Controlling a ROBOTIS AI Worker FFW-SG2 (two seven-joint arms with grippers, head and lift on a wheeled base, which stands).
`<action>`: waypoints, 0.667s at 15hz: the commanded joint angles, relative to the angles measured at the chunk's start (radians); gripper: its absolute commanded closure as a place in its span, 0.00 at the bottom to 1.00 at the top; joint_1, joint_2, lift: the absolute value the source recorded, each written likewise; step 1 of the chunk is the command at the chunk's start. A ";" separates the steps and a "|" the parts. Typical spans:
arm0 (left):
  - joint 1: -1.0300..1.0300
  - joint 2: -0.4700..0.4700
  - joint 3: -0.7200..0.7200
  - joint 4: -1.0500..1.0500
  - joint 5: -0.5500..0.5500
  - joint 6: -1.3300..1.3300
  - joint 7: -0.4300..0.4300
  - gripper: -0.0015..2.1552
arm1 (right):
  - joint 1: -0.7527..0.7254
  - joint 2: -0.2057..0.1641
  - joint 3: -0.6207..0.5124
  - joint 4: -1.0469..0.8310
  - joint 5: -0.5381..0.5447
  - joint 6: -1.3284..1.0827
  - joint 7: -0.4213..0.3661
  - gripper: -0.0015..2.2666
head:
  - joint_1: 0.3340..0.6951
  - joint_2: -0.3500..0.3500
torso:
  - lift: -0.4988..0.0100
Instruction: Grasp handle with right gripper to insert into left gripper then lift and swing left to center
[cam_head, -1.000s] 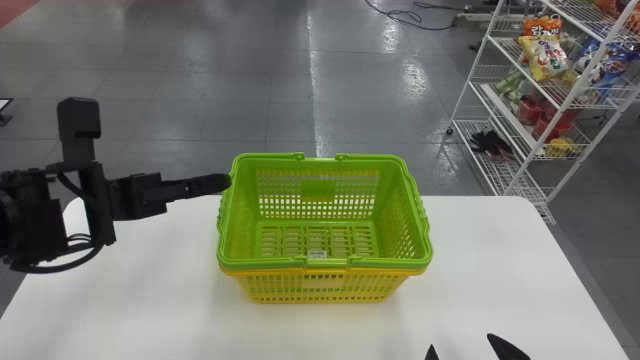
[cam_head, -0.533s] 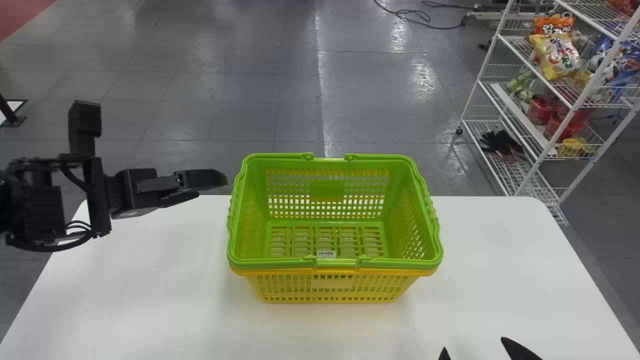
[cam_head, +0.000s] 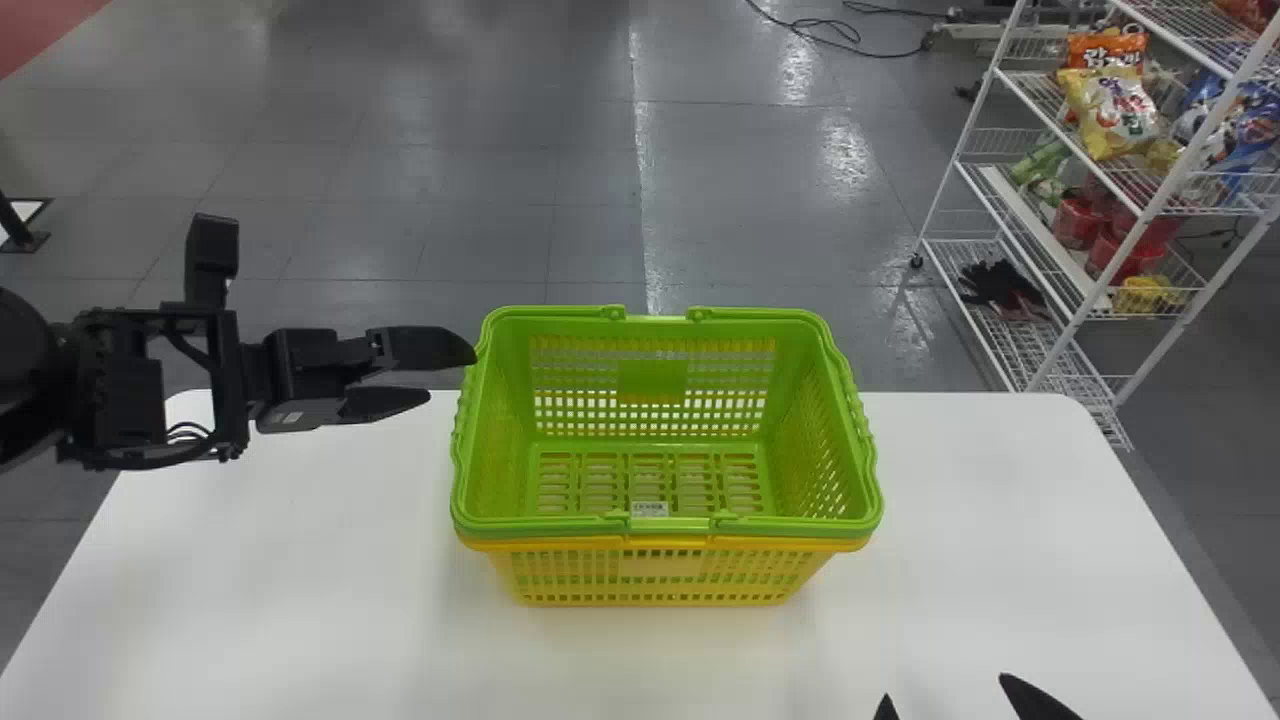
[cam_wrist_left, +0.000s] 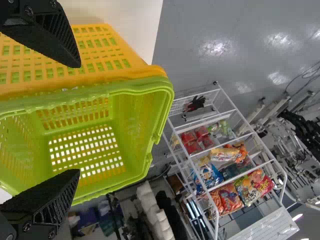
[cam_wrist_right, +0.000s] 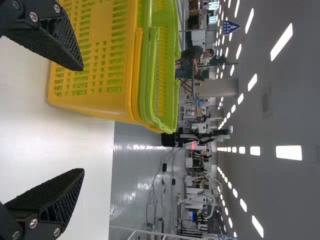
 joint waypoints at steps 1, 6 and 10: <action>-0.046 0.008 -0.049 0.061 -0.012 0.002 -0.019 0.02 | 0.000 0.000 -0.003 0.006 0.000 -0.005 0.000 0.03 | 1.00 0.41 | 0.80; -0.082 0.020 -0.091 0.125 -0.028 0.008 -0.048 0.02 | 0.000 0.001 -0.006 0.012 -0.002 -0.011 0.000 0.03 | 1.00 0.40 | 0.80; -0.082 0.020 -0.080 0.123 -0.005 0.035 -0.053 0.02 | -0.005 0.003 -0.007 0.021 -0.002 -0.011 -0.001 0.03 | 1.00 0.39 | 0.80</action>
